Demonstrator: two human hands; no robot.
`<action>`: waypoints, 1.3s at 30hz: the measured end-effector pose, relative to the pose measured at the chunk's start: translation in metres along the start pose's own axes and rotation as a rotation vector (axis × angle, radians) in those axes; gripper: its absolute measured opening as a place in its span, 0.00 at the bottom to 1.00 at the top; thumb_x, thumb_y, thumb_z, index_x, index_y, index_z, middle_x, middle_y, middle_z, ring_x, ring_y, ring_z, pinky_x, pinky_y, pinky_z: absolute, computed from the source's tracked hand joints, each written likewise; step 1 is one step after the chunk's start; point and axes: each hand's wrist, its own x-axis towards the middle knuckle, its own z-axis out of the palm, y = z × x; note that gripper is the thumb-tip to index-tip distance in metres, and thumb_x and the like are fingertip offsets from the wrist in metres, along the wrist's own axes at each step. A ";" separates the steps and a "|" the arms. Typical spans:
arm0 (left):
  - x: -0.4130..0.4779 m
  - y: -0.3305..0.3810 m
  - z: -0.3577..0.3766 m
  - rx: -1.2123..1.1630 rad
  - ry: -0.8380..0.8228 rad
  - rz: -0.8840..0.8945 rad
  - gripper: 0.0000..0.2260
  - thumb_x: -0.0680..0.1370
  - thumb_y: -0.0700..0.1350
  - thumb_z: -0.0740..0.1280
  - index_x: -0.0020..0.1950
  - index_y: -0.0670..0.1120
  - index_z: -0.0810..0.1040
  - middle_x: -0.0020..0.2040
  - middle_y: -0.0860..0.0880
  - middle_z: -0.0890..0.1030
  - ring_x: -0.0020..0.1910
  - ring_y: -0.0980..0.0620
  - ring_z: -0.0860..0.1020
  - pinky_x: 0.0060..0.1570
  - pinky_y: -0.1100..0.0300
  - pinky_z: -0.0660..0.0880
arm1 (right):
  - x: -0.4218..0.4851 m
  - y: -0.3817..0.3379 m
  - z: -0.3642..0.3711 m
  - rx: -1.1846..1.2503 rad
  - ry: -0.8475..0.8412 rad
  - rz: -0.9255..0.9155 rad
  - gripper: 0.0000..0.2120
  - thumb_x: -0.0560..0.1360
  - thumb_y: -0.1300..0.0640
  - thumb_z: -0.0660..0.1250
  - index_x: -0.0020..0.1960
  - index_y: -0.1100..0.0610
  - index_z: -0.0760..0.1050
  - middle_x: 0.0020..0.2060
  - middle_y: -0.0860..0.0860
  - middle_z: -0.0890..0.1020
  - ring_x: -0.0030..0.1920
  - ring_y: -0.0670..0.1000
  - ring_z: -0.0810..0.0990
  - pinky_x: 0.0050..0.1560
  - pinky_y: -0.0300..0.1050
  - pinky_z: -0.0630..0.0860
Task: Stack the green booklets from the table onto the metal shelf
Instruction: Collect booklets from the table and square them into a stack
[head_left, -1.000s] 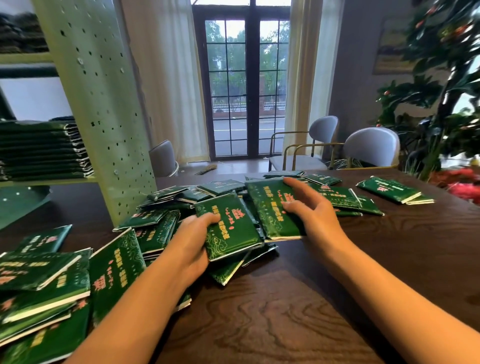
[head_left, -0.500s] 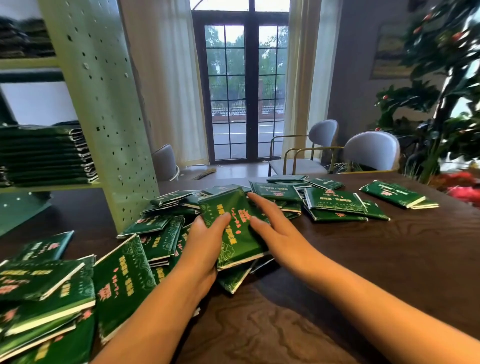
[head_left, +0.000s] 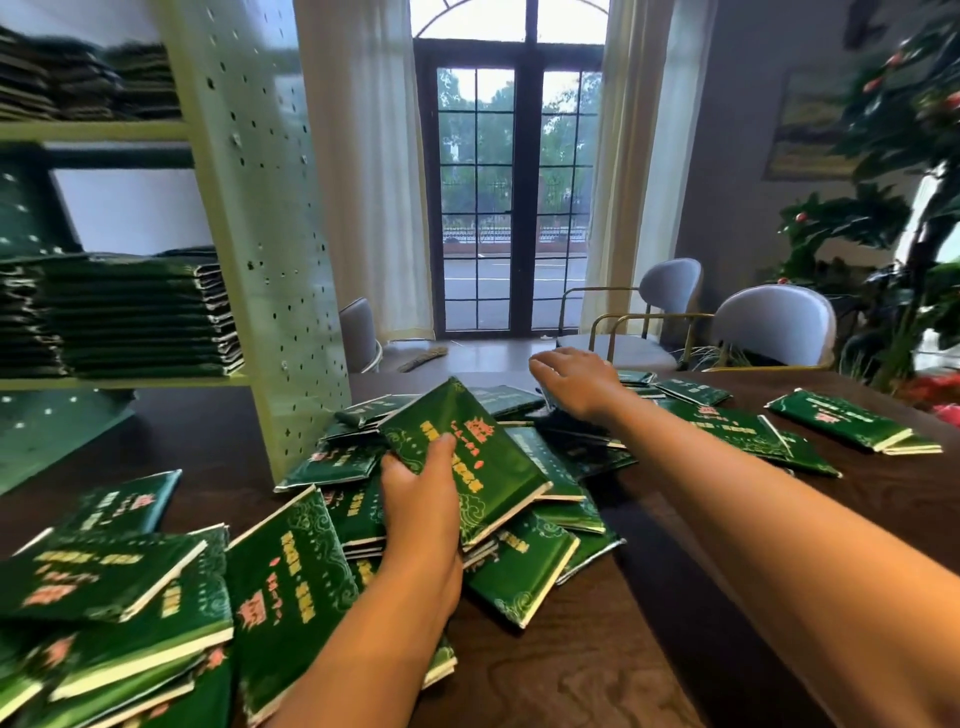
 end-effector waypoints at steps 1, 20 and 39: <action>0.001 0.000 0.000 0.001 0.000 0.000 0.06 0.78 0.44 0.66 0.53 0.47 0.70 0.54 0.40 0.80 0.52 0.40 0.80 0.56 0.41 0.76 | 0.005 -0.003 0.001 -0.020 -0.020 -0.003 0.23 0.81 0.42 0.47 0.72 0.48 0.66 0.73 0.52 0.65 0.72 0.56 0.62 0.70 0.54 0.59; -0.001 0.003 0.001 -0.021 -0.073 -0.041 0.09 0.77 0.44 0.66 0.56 0.44 0.73 0.43 0.43 0.81 0.41 0.43 0.82 0.41 0.52 0.79 | -0.033 -0.015 0.022 -0.116 -0.373 -0.012 0.28 0.76 0.30 0.46 0.73 0.36 0.57 0.73 0.51 0.66 0.71 0.57 0.65 0.71 0.59 0.59; -0.026 -0.004 0.006 0.339 -0.385 -0.035 0.09 0.78 0.45 0.66 0.57 0.45 0.74 0.46 0.44 0.84 0.40 0.47 0.83 0.40 0.55 0.79 | -0.153 0.068 -0.016 0.304 0.181 -0.088 0.19 0.76 0.55 0.67 0.66 0.53 0.72 0.65 0.51 0.71 0.68 0.51 0.67 0.70 0.51 0.64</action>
